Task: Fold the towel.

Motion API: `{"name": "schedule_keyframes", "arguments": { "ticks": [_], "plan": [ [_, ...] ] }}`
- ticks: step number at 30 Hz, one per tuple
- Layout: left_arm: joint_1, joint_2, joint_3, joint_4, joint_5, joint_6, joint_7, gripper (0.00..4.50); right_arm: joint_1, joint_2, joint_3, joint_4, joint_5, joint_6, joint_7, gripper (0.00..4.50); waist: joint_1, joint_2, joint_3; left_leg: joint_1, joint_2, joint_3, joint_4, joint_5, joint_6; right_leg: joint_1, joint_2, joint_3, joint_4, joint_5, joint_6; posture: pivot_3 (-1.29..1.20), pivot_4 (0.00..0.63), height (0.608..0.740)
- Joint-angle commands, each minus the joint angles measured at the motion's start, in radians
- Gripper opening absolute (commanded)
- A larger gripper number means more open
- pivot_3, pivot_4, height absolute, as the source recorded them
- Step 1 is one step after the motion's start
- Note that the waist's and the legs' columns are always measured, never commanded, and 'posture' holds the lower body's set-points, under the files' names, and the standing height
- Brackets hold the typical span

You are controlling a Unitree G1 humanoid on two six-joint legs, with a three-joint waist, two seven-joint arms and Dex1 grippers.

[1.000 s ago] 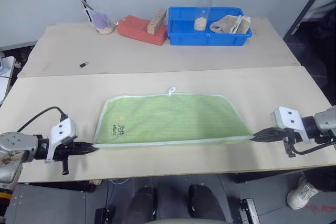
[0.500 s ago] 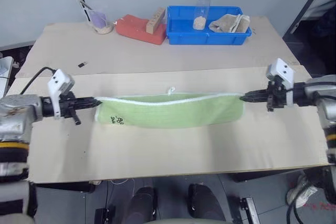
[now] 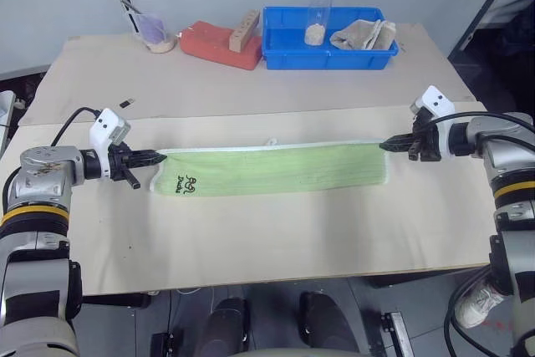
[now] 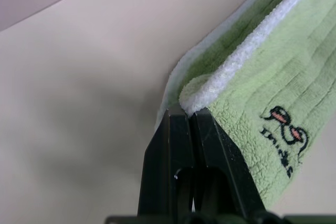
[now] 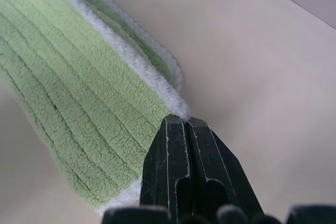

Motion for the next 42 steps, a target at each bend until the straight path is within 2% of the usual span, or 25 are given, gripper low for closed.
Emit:
{"name": "schedule_keyframes", "arguments": {
  "ticks": [1,7,9,10,11,13,18,19,20,21,24,27,33,37,42],
  "plan": [
    [-0.034,-0.016,0.007,0.029,0.023,-0.042,0.041,0.00,-0.032,0.018,-0.022,0.013,-0.011,-0.012,-0.039,0.02,0.000,0.000,0.000,0.000,0.000,0.000,0.000,0.000,0.000,0.000,0.000,0.000,0.000,0.000,0.000,0.00,0.150,0.740],
    [-0.066,-0.052,0.018,0.082,0.046,-0.065,0.103,0.00,-0.053,0.053,-0.030,0.049,-0.031,-0.004,-0.105,0.02,0.000,0.000,0.000,-0.001,0.000,0.000,0.000,0.000,0.000,-0.001,0.000,0.000,0.001,0.000,0.000,0.00,0.150,0.740],
    [-0.076,-0.059,0.022,0.097,0.051,-0.068,0.140,0.00,-0.053,0.054,-0.033,0.052,-0.030,-0.009,-0.112,0.65,0.001,0.000,0.000,-0.001,0.000,-0.001,0.000,0.000,0.000,-0.001,0.000,0.000,0.001,0.000,0.000,0.00,0.150,0.740],
    [-0.078,-0.060,0.021,0.103,0.054,-0.074,0.149,0.61,-0.052,0.055,-0.037,0.050,-0.028,-0.013,-0.117,0.97,0.000,0.000,0.000,-0.001,0.000,-0.001,0.000,0.000,0.000,-0.001,0.000,0.000,0.001,0.000,0.000,0.00,0.150,0.740],
    [-0.079,-0.060,0.021,0.106,0.055,-0.078,0.152,0.91,-0.052,0.055,-0.041,0.048,-0.025,-0.015,-0.123,1.32,0.000,0.000,0.000,-0.001,0.000,-0.001,0.000,0.000,0.000,-0.001,0.000,0.000,0.000,0.000,0.000,0.00,0.150,0.740],
    [-0.079,-0.059,0.020,0.110,0.059,-0.089,0.157,1.79,-0.052,0.055,-0.050,0.044,-0.021,-0.020,-0.138,1.95,-0.001,0.000,0.000,-0.001,0.000,-0.001,0.000,0.000,0.000,-0.001,0.000,0.000,0.001,0.000,0.000,0.00,0.150,0.740],
    [-0.073,-0.048,0.027,0.112,0.062,-0.127,0.175,4.28,-0.041,0.039,-0.089,-0.001,-0.006,-0.018,-0.161,3.68,-0.001,0.000,0.000,-0.001,0.000,-0.001,0.000,0.000,0.000,-0.001,0.000,0.000,0.001,0.000,0.000,0.00,0.150,0.740],
    [-0.068,-0.040,0.033,0.100,0.058,-0.136,0.172,4.50,-0.028,0.030,-0.104,-0.031,0.003,-0.011,-0.164,4.03,0.000,0.000,0.000,-0.001,0.000,-0.001,0.000,0.000,0.000,-0.001,0.000,0.000,0.000,0.000,0.000,0.00,0.150,0.740],
    [-0.060,-0.031,0.040,0.080,0.051,-0.149,0.167,4.50,-0.008,0.019,-0.121,-0.071,0.011,-0.001,-0.170,4.35,0.000,0.000,0.000,-0.001,0.000,-0.001,0.000,0.000,0.000,-0.001,0.000,0.000,0.000,0.000,0.000,0.00,0.150,0.740],
    [-0.055,-0.026,0.046,0.067,0.047,-0.158,0.163,4.50,0.006,0.013,-0.133,-0.101,0.016,0.006,-0.175,4.47,0.000,0.000,0.000,-0.001,0.000,-0.001,0.000,0.000,0.000,-0.001,0.000,0.000,0.001,0.000,0.000,0.00,0.150,0.740],
    [0.020,-0.002,0.053,-0.160,-0.003,-0.200,0.074,4.50,0.149,-0.007,-0.250,-0.333,0.095,0.126,-0.230,4.47,0.003,0.000,0.000,-0.002,0.001,-0.001,0.000,0.000,0.000,-0.002,-0.001,0.000,0.001,0.000,0.000,0.00,0.150,0.740],
    [0.122,0.006,0.047,-0.460,-0.098,-0.118,-0.014,4.50,0.349,0.008,-0.373,-0.606,0.169,0.285,-0.316,4.47,0.015,0.000,-0.001,-0.007,0.002,-0.004,0.000,0.000,0.000,-0.005,-0.001,0.000,0.001,0.001,0.001,0.00,0.150,0.740],
    [0.235,0.004,-0.010,-0.836,-0.220,0.039,-0.081,4.50,0.618,0.108,-0.571,-0.999,0.333,0.641,-0.485,4.47,0.017,0.000,-0.001,-0.011,0.001,-0.002,0.002,0.000,0.000,-0.009,-0.002,0.005,0.003,0.001,0.002,0.00,0.150,0.740],
    [0.231,-0.018,-0.044,-0.922,-0.242,0.079,-0.076,4.50,0.704,0.193,-0.677,-1.147,0.434,0.847,-0.578,4.47,0.015,0.000,-0.001,-0.008,0.001,-0.001,0.002,0.000,0.000,-0.008,0.000,0.006,0.000,0.001,0.002,0.00,0.150,0.740],
    [0.217,-0.038,-0.070,-0.910,-0.234,0.059,-0.085,4.50,0.706,0.315,-0.725,-1.224,0.530,1.015,-0.666,4.47,0.007,0.000,-0.001,0.003,0.002,-0.002,0.001,0.000,0.001,0.003,0.003,0.007,-0.002,0.001,0.002,0.00,0.150,0.740]
  ]
}}
